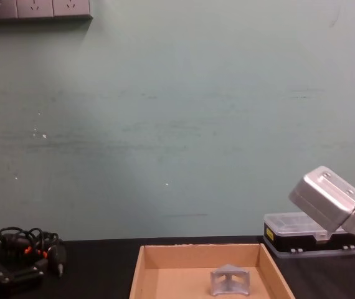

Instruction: Use one hand to pick up the angle iron from the table and place it into the box.

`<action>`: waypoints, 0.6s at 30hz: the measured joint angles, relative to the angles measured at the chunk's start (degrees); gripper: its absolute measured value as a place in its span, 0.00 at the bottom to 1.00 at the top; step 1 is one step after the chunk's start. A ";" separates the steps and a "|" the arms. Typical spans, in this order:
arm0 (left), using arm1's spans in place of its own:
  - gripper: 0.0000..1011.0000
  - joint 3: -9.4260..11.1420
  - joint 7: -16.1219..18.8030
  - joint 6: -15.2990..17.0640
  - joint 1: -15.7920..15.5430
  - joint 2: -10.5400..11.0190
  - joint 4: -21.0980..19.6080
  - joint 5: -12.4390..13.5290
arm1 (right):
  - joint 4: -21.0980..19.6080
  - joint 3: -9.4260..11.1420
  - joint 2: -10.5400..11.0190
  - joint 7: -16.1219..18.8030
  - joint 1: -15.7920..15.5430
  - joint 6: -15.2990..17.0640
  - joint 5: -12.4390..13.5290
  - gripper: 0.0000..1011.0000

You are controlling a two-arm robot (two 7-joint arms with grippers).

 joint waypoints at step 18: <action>1.00 0.00 0.00 0.00 0.00 0.00 0.00 0.00 | -2.39 0.79 0.18 0.56 -0.73 -0.57 0.05 0.45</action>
